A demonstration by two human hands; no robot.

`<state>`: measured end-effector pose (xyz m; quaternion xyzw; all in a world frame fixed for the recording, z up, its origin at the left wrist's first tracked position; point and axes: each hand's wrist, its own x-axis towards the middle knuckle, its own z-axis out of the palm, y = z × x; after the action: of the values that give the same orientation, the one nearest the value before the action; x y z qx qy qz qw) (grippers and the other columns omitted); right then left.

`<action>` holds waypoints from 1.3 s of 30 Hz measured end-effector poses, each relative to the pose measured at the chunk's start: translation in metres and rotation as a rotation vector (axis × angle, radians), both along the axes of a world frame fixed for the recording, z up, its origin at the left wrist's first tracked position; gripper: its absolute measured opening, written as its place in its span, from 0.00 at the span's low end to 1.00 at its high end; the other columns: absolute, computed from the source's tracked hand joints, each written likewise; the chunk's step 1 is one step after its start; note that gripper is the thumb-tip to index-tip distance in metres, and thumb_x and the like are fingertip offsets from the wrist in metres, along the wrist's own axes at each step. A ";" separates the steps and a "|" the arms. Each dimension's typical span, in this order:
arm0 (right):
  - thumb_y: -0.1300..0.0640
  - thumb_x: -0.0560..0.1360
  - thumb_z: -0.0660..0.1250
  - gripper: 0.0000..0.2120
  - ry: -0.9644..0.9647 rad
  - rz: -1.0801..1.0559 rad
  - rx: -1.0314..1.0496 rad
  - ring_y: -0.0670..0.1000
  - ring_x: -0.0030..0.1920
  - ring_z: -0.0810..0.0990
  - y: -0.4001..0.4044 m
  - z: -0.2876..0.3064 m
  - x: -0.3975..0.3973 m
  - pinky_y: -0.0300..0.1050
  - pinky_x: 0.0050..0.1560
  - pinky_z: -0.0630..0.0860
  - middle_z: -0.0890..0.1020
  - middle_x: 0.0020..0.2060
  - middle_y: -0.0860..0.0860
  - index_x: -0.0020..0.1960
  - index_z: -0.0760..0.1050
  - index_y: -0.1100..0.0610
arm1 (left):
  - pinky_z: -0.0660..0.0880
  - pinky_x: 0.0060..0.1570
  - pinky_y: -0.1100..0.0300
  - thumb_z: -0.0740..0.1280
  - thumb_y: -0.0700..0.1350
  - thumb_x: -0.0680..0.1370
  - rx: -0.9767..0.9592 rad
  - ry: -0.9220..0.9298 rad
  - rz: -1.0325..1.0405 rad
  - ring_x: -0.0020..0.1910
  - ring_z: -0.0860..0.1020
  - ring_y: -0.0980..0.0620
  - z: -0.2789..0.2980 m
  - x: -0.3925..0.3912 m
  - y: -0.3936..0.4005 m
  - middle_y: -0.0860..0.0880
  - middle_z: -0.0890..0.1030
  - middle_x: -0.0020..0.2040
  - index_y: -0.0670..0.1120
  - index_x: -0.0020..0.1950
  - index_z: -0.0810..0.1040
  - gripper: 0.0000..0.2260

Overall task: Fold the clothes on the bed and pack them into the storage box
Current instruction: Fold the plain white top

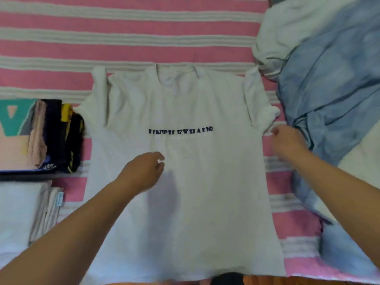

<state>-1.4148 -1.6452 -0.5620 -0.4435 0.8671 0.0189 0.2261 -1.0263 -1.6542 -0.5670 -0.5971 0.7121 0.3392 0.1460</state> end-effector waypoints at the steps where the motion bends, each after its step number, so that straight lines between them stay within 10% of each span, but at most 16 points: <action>1: 0.61 0.79 0.60 0.16 -0.023 -0.010 -0.046 0.63 0.60 0.78 -0.032 -0.011 -0.011 0.49 0.55 0.73 0.79 0.61 0.63 0.64 0.77 0.62 | 0.70 0.61 0.54 0.58 0.51 0.84 -0.057 0.054 -0.029 0.67 0.75 0.48 -0.008 -0.025 -0.018 0.49 0.76 0.69 0.52 0.73 0.71 0.17; 7: 0.40 0.75 0.67 0.39 -0.070 -0.048 -0.125 0.63 0.72 0.68 -0.149 -0.095 -0.047 0.56 0.70 0.69 0.67 0.74 0.62 0.77 0.59 0.60 | 0.51 0.79 0.46 0.50 0.58 0.84 -0.309 0.029 -0.373 0.82 0.44 0.43 -0.105 -0.151 -0.132 0.47 0.45 0.83 0.52 0.83 0.44 0.29; 11: 0.47 0.80 0.65 0.21 0.011 0.020 -0.181 0.64 0.58 0.78 -0.144 -0.095 -0.054 0.51 0.52 0.73 0.79 0.59 0.63 0.64 0.72 0.62 | 0.40 0.78 0.41 0.44 0.66 0.82 -0.173 -0.096 -0.281 0.80 0.32 0.42 -0.132 -0.188 -0.147 0.49 0.32 0.82 0.63 0.80 0.33 0.30; 17: 0.48 0.80 0.64 0.15 0.086 -0.271 -0.341 0.67 0.56 0.77 -0.084 -0.047 -0.111 0.54 0.51 0.71 0.80 0.56 0.64 0.59 0.74 0.58 | 0.55 0.72 0.33 0.46 0.76 0.75 -0.136 -0.239 -0.213 0.78 0.47 0.34 -0.115 -0.225 -0.164 0.45 0.46 0.81 0.69 0.77 0.34 0.34; 25: 0.48 0.83 0.58 0.14 0.094 -0.138 -0.314 0.66 0.52 0.77 -0.091 -0.034 -0.098 0.51 0.44 0.65 0.80 0.51 0.64 0.53 0.72 0.60 | 0.60 0.72 0.35 0.59 0.77 0.71 0.063 -0.330 -0.198 0.76 0.51 0.30 -0.095 -0.258 -0.212 0.43 0.49 0.79 0.71 0.77 0.37 0.43; 29: 0.51 0.83 0.58 0.12 0.048 0.105 -0.299 0.64 0.52 0.78 -0.115 0.017 -0.034 0.50 0.44 0.65 0.80 0.52 0.63 0.58 0.71 0.59 | 0.61 0.75 0.42 0.62 0.65 0.79 0.162 0.301 0.300 0.76 0.64 0.40 -0.058 -0.218 -0.189 0.47 0.62 0.80 0.60 0.79 0.62 0.30; 33: 0.45 0.83 0.58 0.11 -0.626 0.265 -0.054 0.53 0.37 0.85 -0.126 0.035 0.051 0.51 0.43 0.81 0.83 0.48 0.51 0.61 0.71 0.48 | 0.71 0.69 0.44 0.60 0.62 0.82 0.608 1.129 1.123 0.64 0.80 0.42 -0.035 -0.141 -0.134 0.41 0.81 0.65 0.43 0.68 0.76 0.25; 35: 0.41 0.82 0.58 0.12 -0.686 0.229 -0.054 0.53 0.38 0.85 -0.122 0.012 0.068 0.53 0.47 0.82 0.84 0.47 0.49 0.59 0.73 0.45 | 0.74 0.66 0.45 0.59 0.63 0.82 0.728 1.186 1.286 0.61 0.82 0.40 -0.056 -0.123 -0.130 0.38 0.82 0.61 0.41 0.65 0.77 0.27; 39: 0.49 0.81 0.56 0.12 -0.135 0.092 -0.206 0.61 0.49 0.79 -0.051 -0.060 0.030 0.51 0.47 0.74 0.80 0.47 0.55 0.50 0.75 0.54 | 0.78 0.55 0.55 0.64 0.54 0.83 0.529 0.981 1.164 0.52 0.85 0.49 -0.099 -0.132 -0.126 0.44 0.85 0.58 0.44 0.62 0.81 0.16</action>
<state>-1.3852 -1.6966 -0.6224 -0.5040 0.8260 -0.0898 0.2360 -1.1583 -1.7804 -0.6657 -0.6009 0.1656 0.7420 -0.2470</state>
